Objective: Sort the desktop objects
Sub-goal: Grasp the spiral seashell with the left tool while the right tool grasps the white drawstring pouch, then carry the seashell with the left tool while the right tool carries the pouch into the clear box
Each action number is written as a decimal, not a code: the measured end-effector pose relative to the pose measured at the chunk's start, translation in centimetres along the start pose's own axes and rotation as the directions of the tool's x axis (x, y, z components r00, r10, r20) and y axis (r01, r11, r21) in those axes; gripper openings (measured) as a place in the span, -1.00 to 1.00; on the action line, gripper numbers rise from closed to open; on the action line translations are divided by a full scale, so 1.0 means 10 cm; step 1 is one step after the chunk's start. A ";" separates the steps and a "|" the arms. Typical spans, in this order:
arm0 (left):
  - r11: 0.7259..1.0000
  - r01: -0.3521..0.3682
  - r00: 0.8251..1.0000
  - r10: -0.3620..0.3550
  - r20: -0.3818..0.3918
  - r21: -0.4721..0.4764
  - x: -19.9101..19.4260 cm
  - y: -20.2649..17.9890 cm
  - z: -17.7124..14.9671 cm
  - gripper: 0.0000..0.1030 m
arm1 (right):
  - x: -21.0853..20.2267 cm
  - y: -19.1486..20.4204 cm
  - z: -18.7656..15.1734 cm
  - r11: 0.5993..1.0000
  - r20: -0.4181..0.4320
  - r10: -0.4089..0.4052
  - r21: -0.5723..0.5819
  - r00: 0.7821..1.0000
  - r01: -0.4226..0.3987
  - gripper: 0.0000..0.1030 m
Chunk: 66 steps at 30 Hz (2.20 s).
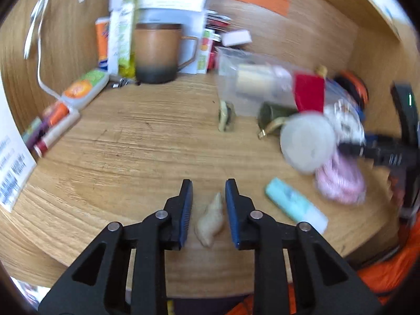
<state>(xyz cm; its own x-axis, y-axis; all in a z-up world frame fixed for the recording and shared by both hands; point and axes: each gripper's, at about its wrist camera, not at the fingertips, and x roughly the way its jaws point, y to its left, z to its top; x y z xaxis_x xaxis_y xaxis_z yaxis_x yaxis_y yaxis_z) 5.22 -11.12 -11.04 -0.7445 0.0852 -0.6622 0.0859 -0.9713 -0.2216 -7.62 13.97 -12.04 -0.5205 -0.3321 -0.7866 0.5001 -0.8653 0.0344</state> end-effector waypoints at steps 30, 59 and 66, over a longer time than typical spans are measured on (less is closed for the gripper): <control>0.989 -0.147 0.987 0.147 -0.066 0.007 -0.18 -0.16 -0.11 -0.10 | 0.04 -0.10 0.11 0.989 0.048 0.150 -0.012 0.988 -0.150 -0.25; 0.999 -0.028 0.996 0.026 0.086 0.025 -0.16 -0.59 0.68 -0.68 | -0.61 -0.51 0.12 0.980 0.227 0.133 0.117 0.965 -0.163 -0.31; 0.998 0.022 0.993 -0.028 0.111 0.051 -0.16 -0.56 1.03 -0.68 | -0.73 -0.53 0.21 0.981 0.253 0.113 0.126 0.961 -0.148 -0.31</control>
<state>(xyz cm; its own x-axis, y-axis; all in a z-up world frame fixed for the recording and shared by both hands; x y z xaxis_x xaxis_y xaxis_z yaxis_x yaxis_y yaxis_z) -0.92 -8.09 -1.39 -0.8154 0.0870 -0.5724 0.0353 -0.9794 -0.1991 -7.96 20.21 -5.23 -0.6186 -0.5115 -0.5963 0.4803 -0.8469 0.2283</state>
